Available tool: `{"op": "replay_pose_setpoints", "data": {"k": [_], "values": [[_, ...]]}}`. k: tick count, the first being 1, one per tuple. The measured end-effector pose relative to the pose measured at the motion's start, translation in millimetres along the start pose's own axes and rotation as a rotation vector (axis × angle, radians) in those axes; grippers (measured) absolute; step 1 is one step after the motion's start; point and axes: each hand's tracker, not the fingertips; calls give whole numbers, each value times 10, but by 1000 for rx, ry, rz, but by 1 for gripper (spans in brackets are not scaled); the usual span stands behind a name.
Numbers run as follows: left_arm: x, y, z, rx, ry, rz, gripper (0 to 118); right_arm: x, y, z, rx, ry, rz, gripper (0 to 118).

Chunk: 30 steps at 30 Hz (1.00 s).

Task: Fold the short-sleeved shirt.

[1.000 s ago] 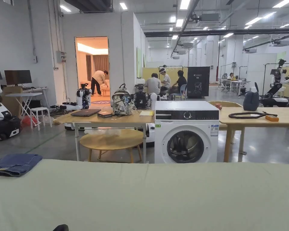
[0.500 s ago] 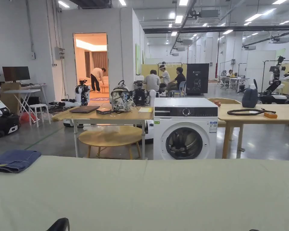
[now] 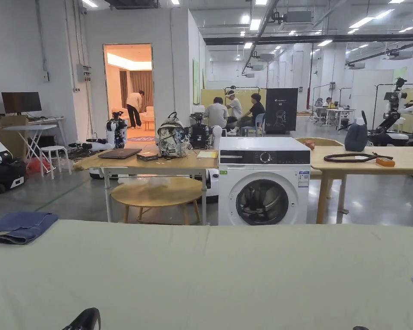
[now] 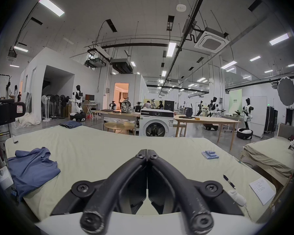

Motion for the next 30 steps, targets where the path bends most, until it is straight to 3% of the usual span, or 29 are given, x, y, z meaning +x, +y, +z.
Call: {"op": "replay_pose_setpoints", "data": {"k": [12,23,30], "values": [[-117,-1,72,-1,24,4,0,-67,4,-22,-3,11,-27,0],[-727,-47,477,-38,248,0,0,-751,-63,-287,-34,277,-70,0],[-1021,-146,529,-131,257,-77,1,-879,-157,-343,-72,334,-70,0]]}}
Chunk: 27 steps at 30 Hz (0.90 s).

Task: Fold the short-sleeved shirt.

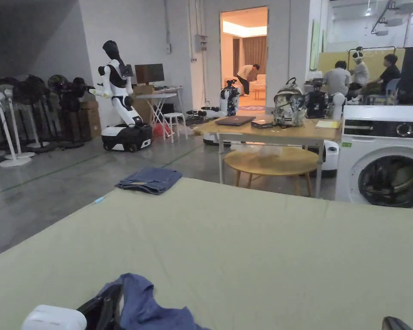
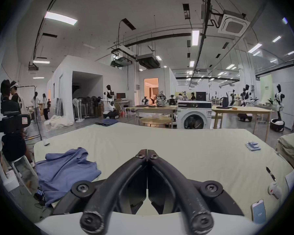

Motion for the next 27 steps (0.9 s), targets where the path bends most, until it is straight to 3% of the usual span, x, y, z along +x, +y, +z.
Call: {"op": "replay_pose_setpoints", "data": {"k": [1,2,3,5,7,13,16,17,19,20,22,23,25,27], "values": [[-49,-27,-58,-39,-11,6,12,7,-19,2,-6,2,4,0],[-108,-56,-152,-86,-22,22,30,16,-37,0,-13,2,7,0],[-166,-83,-252,-133,-27,39,63,28,-51,-3,-19,-1,8,0],[-328,-206,-548,-216,-69,72,77,76,-98,-12,-39,-7,-1,0],[-502,-403,-901,-310,-82,121,87,131,-143,-22,-63,-14,-17,0],[-965,-1165,-2030,-655,-118,198,89,289,-291,-47,-127,-56,-33,0],[-1086,-1562,-2461,-772,-22,138,89,366,-365,-65,-161,-76,-46,0],[-1111,-1666,-2558,-818,-4,105,88,382,-383,-67,-167,-81,-45,0],[-1142,-1838,-2712,-881,-4,114,72,411,-419,-79,-182,-96,-45,0],[-1127,-1924,-2752,-918,-20,114,72,409,-432,-80,-190,-97,-49,0],[-1095,-1908,-2731,-855,-19,53,62,424,-462,-93,-208,-99,-62,0],[-1075,-1881,-2736,-865,-26,30,49,430,-480,-88,-211,-96,-67,0],[-1057,-1835,-2690,-866,-55,21,0,426,-507,-80,-214,-90,-73,0],[-1055,-1822,-2717,-868,-14,12,0,430,-514,-81,-220,-85,-78,0]]}}
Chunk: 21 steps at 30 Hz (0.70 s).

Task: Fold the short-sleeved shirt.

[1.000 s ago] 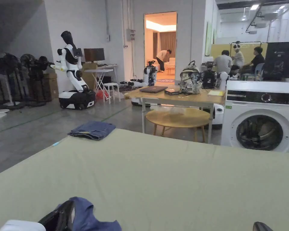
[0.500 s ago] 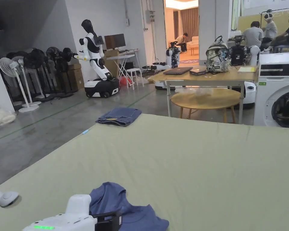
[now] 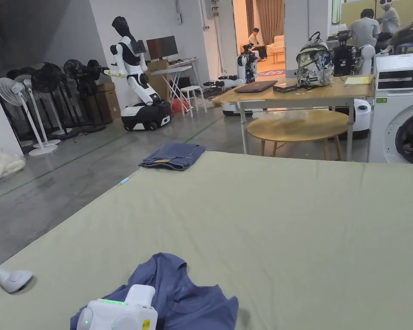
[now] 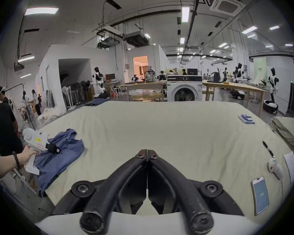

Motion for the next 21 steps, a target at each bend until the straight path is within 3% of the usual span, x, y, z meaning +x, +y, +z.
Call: {"op": "replay_pose_setpoints", "data": {"k": [3,6,8,15,18,21], "values": [[-114,83,208,29,-86,130,0,37,4,46,6,11,-9,0],[-400,385,706,201,-193,296,0,82,36,111,27,4,-14,0],[-458,643,1078,317,-178,312,0,132,49,140,36,-1,-34,0],[444,1666,2091,562,-185,-29,0,316,43,288,70,-29,-127,0],[1045,1863,1997,558,-240,-132,0,393,39,386,85,-42,-153,0],[1892,1699,1680,541,-408,-190,0,484,34,500,98,-73,-163,0]]}}
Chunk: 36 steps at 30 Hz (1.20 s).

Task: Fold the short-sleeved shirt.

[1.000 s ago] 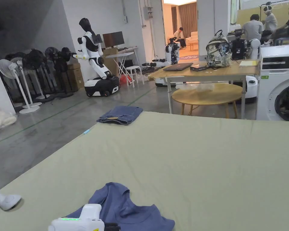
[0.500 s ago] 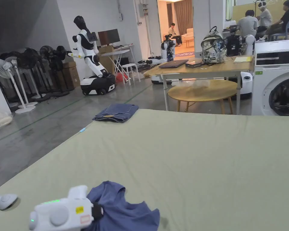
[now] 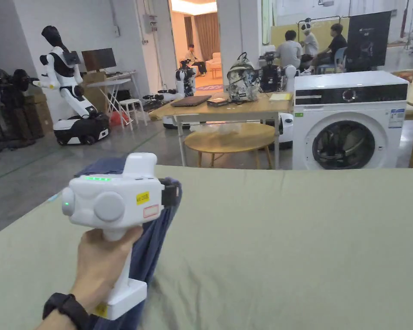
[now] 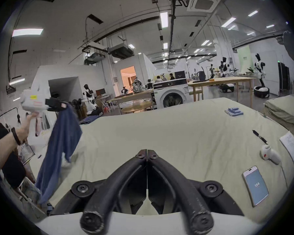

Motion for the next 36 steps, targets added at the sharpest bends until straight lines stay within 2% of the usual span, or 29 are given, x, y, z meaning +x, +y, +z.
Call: {"op": "replay_pose_setpoints", "data": {"k": [3,7,9,11,14,17,18,19,21,23,24,25,28,31,32,34,36], "values": [[919,-457,-515,-96,-182,-18,0,136,5,105,21,-45,-20,0],[2116,-1348,-818,-254,-475,77,0,362,4,240,27,-132,-17,0],[2622,-1813,-782,-323,-588,49,0,445,10,343,34,-204,0,0],[3039,-2166,-653,-403,-632,31,0,530,9,426,30,-217,9,0],[3412,-2478,-359,-426,-803,134,0,608,8,516,28,-250,7,0],[3654,-2614,-150,-429,-837,96,0,649,15,550,20,-267,-1,0],[3667,-2615,-81,-427,-829,95,0,660,17,562,19,-266,-4,0],[3646,-2604,-21,-423,-820,92,8,658,20,568,17,-267,-4,0],[3408,-2465,101,-390,-810,133,43,638,26,582,17,-267,6,0],[3081,-2245,297,-274,-767,155,42,614,30,581,9,-241,19,0],[2886,-2085,411,-225,-739,132,52,598,28,566,6,-224,32,0],[2692,-1990,490,-177,-686,99,56,573,29,554,2,-205,48,0],[2066,-1609,930,16,-516,69,56,474,30,493,-1,-164,97,0],[1627,-1445,1406,189,-226,16,56,382,38,437,-6,-130,117,0],[1516,-1413,1568,245,-134,-15,52,352,42,418,-6,-114,123,0],[1344,-1385,1779,262,-25,-55,4,305,38,401,-6,-89,130,0],[1221,-1409,1943,241,88,-107,0,269,22,387,-5,-70,136,0]]}}
